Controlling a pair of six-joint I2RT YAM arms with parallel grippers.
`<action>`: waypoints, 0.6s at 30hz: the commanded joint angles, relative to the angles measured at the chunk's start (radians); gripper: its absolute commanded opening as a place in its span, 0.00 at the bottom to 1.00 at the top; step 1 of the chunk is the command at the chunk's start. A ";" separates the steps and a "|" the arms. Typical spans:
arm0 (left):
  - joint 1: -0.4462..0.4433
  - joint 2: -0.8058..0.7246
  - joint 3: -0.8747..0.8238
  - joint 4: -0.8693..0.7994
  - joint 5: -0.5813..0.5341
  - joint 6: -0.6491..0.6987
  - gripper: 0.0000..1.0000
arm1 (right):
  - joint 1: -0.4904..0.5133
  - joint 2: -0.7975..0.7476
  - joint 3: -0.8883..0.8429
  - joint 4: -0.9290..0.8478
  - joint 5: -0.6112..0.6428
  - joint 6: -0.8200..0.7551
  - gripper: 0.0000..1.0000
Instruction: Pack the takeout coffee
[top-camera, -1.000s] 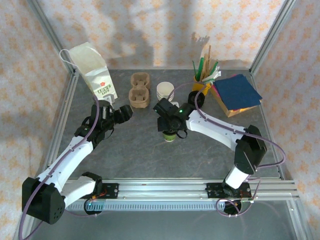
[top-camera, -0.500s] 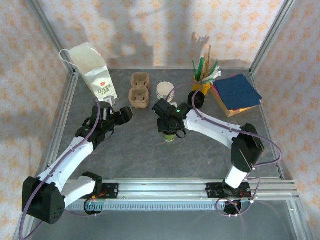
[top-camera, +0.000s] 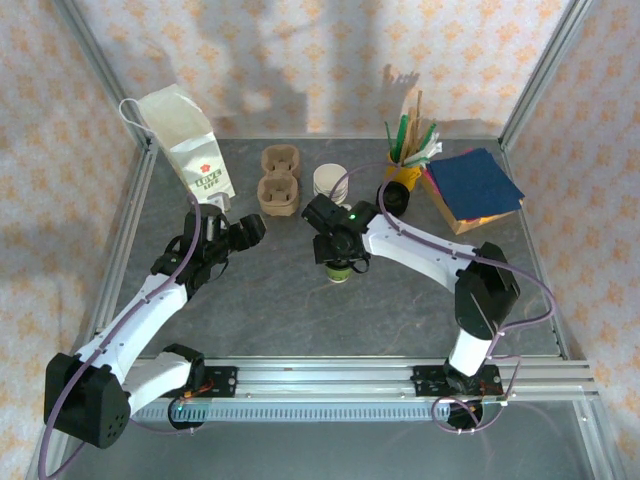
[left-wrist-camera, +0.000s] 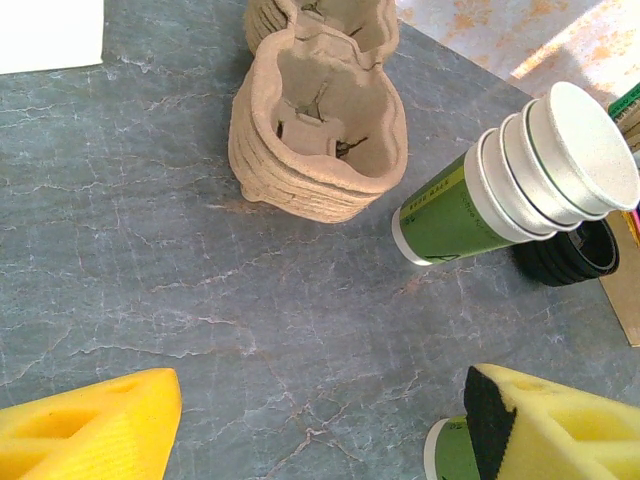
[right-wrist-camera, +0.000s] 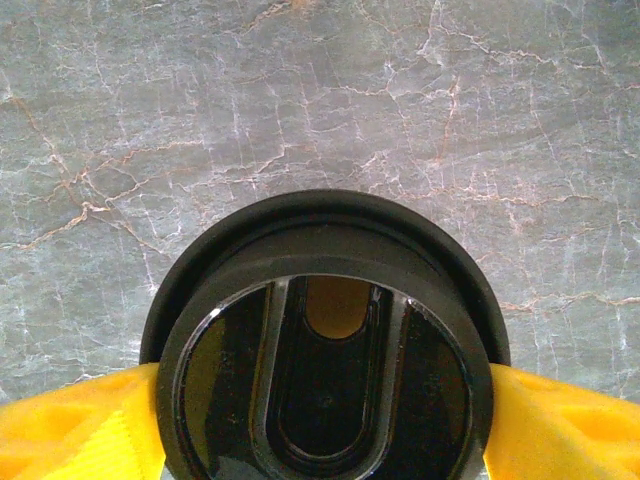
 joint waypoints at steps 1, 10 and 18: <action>0.007 -0.001 0.004 0.019 -0.027 0.017 0.77 | -0.003 0.027 -0.010 -0.039 -0.033 -0.021 0.77; 0.007 0.013 0.013 0.023 -0.020 0.012 0.77 | -0.023 0.021 -0.016 -0.043 -0.007 -0.030 0.72; 0.007 0.008 0.018 0.010 -0.029 0.018 0.77 | -0.104 -0.044 -0.061 -0.048 0.039 -0.050 0.70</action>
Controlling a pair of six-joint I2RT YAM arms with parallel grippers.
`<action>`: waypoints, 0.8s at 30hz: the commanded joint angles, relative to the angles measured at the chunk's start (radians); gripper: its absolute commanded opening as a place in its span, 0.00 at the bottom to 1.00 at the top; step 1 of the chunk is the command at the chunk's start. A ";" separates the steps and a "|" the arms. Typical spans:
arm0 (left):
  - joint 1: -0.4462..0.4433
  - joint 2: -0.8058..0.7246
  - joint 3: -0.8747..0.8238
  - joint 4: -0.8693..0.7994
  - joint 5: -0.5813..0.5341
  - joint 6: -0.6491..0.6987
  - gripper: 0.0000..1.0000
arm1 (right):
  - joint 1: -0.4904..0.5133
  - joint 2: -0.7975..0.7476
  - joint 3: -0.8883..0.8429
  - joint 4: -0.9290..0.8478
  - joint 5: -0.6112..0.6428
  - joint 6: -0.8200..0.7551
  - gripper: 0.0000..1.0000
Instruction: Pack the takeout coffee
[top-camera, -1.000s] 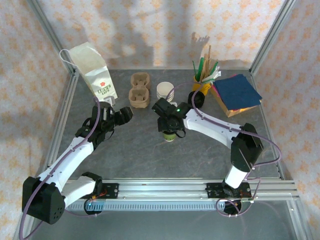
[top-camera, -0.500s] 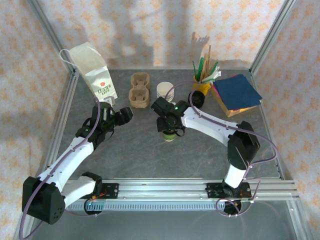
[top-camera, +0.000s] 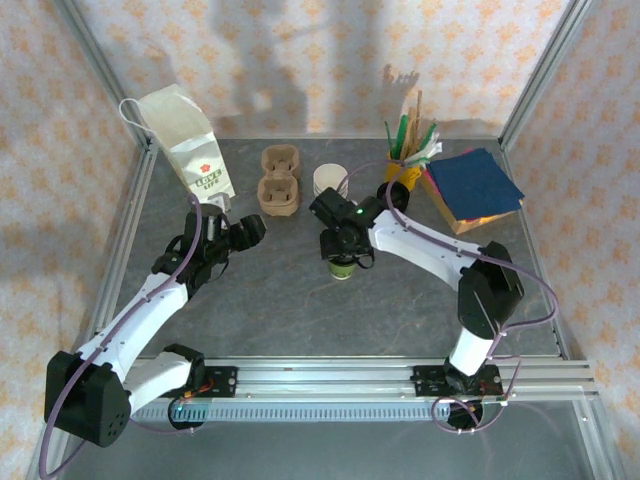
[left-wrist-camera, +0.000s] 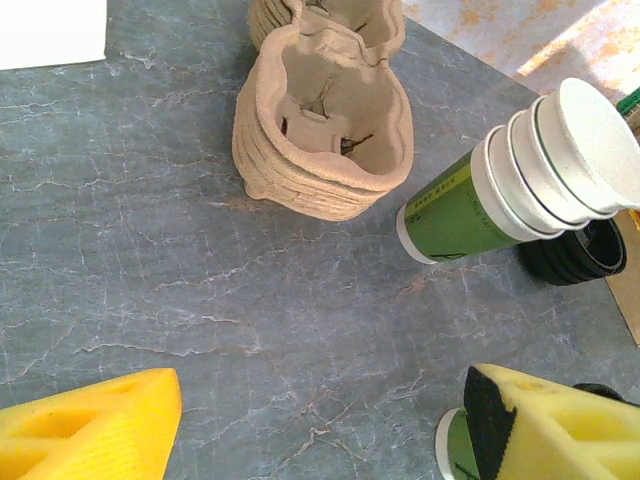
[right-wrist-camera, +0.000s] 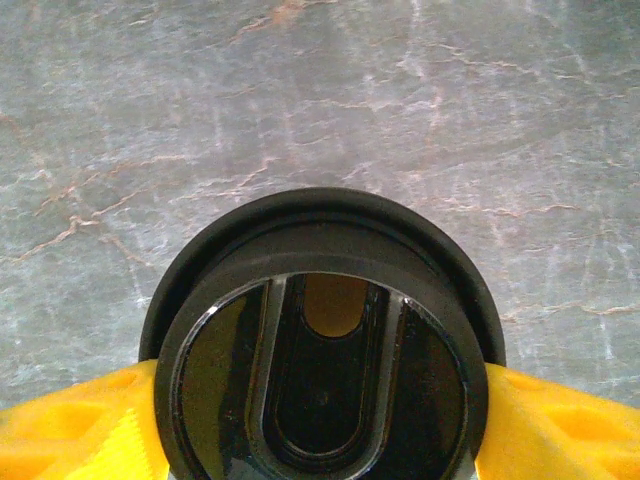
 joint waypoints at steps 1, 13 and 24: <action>0.005 -0.001 0.017 0.009 -0.027 0.018 0.77 | -0.058 -0.036 -0.058 -0.054 0.065 -0.023 0.70; 0.005 -0.013 0.021 -0.008 -0.036 0.021 0.77 | -0.363 -0.153 -0.230 0.042 0.069 -0.119 0.70; 0.007 -0.024 0.023 -0.021 -0.041 0.016 0.77 | -0.642 -0.177 -0.260 0.099 0.084 -0.194 0.70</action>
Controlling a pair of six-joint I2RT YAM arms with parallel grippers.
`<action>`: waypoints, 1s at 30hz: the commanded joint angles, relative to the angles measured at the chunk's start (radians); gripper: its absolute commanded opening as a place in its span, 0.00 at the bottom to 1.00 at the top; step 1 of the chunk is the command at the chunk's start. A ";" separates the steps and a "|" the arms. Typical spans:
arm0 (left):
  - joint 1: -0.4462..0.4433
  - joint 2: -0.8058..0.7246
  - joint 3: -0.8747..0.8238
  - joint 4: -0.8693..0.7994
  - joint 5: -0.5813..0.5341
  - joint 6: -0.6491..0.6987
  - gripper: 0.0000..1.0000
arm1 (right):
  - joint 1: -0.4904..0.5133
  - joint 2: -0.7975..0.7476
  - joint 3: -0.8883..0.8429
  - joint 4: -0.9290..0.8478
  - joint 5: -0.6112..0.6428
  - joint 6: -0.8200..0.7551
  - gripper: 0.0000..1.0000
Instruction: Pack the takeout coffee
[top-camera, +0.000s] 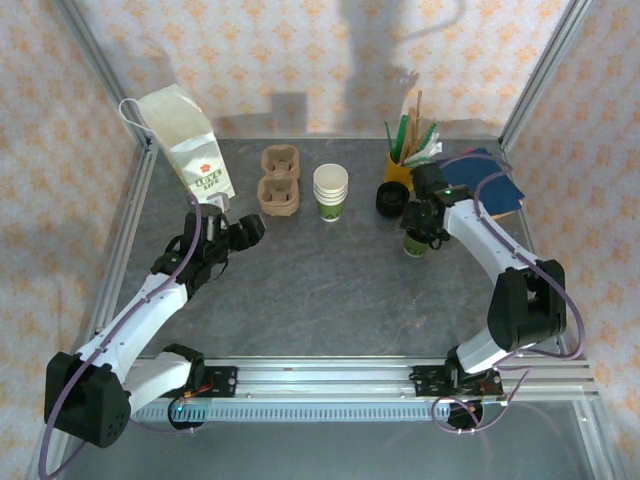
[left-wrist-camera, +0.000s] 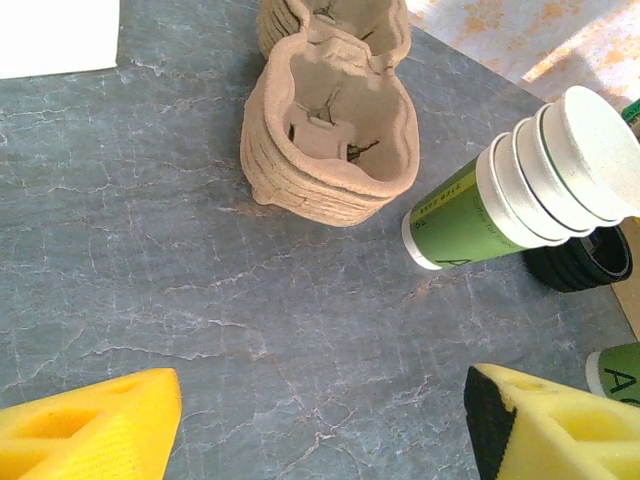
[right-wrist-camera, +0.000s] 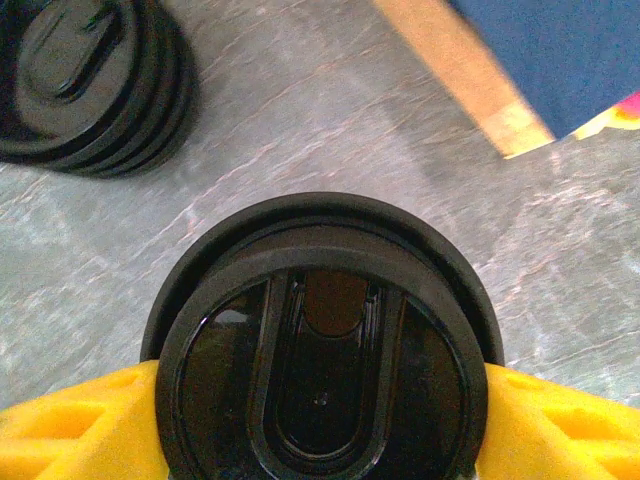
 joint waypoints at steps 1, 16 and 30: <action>0.005 -0.017 0.023 -0.020 -0.023 0.016 0.77 | -0.056 0.008 -0.025 -0.034 0.066 -0.036 0.71; 0.005 -0.015 0.021 -0.013 -0.014 0.006 0.77 | -0.166 0.044 0.007 -0.021 0.087 -0.036 0.74; 0.005 -0.027 0.027 -0.026 -0.022 0.009 0.77 | -0.169 0.019 0.066 -0.045 0.048 -0.052 0.87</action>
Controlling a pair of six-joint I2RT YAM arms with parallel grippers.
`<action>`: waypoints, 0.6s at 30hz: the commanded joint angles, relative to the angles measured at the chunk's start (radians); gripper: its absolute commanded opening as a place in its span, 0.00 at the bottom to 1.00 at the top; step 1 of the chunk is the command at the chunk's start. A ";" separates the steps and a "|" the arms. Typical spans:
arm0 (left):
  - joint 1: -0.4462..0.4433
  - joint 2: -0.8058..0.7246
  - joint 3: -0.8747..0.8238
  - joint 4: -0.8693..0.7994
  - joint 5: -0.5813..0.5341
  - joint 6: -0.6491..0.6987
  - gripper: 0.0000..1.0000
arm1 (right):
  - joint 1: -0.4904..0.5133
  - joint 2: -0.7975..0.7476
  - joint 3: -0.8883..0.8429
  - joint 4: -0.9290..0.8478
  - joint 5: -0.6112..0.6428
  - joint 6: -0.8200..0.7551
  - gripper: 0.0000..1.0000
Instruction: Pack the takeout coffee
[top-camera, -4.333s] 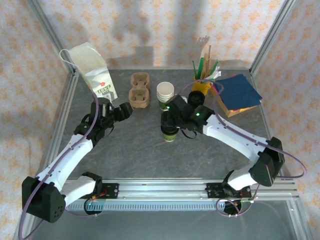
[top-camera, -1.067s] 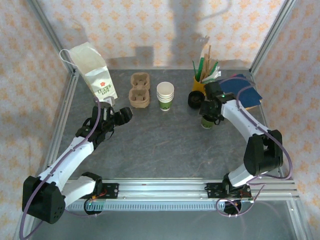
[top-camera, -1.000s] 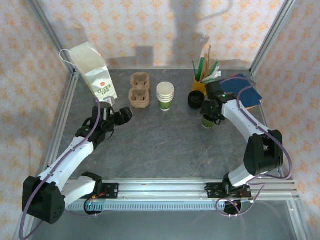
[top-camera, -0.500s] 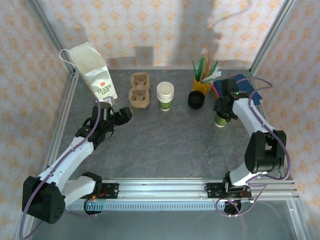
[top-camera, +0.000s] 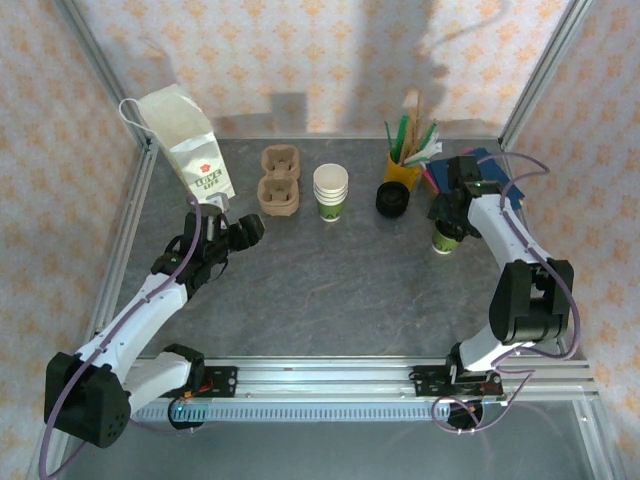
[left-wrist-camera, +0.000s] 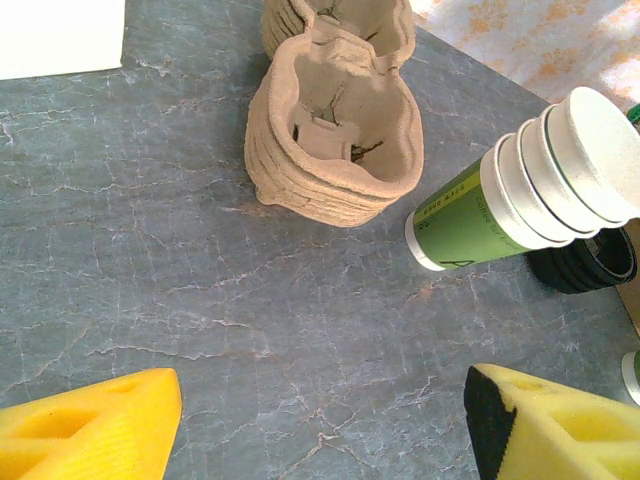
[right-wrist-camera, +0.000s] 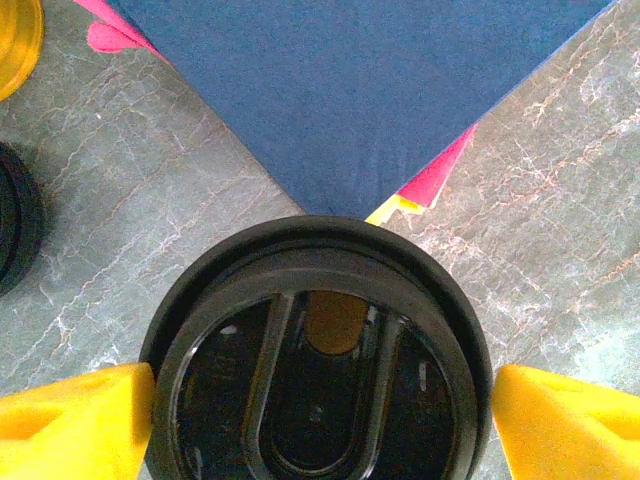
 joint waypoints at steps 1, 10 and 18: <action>0.006 -0.026 0.028 -0.023 -0.018 0.009 0.77 | -0.006 -0.006 0.048 -0.059 0.032 -0.008 0.87; 0.004 -0.035 0.051 -0.037 -0.030 0.013 0.77 | -0.007 -0.104 0.147 -0.113 0.025 -0.002 0.88; 0.005 -0.013 0.086 -0.041 -0.037 0.013 0.76 | -0.007 -0.279 0.109 0.063 -0.328 -0.001 0.86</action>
